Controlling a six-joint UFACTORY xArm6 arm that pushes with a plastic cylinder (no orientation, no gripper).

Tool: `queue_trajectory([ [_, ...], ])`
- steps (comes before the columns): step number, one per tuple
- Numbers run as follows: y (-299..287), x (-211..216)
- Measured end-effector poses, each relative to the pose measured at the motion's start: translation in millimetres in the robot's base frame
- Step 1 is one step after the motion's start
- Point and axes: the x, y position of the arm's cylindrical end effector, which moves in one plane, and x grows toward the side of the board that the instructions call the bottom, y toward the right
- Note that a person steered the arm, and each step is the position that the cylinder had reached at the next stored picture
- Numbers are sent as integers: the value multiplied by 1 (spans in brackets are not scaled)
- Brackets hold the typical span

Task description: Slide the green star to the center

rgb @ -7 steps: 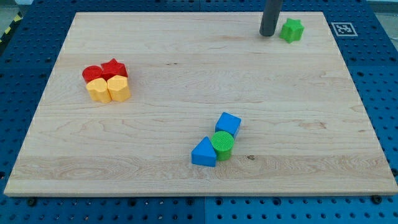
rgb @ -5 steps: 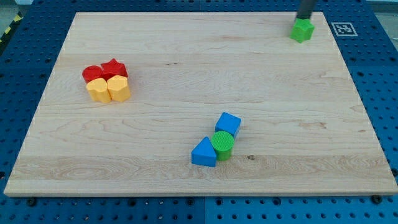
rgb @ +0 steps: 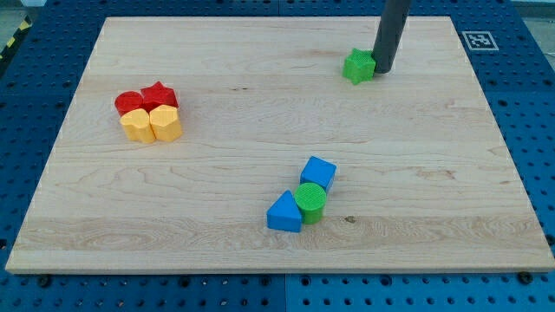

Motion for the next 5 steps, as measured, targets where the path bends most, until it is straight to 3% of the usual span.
queue_trajectory([
  [2,-13,-24],
  [4,-78,37],
  [5,-70,32],
])
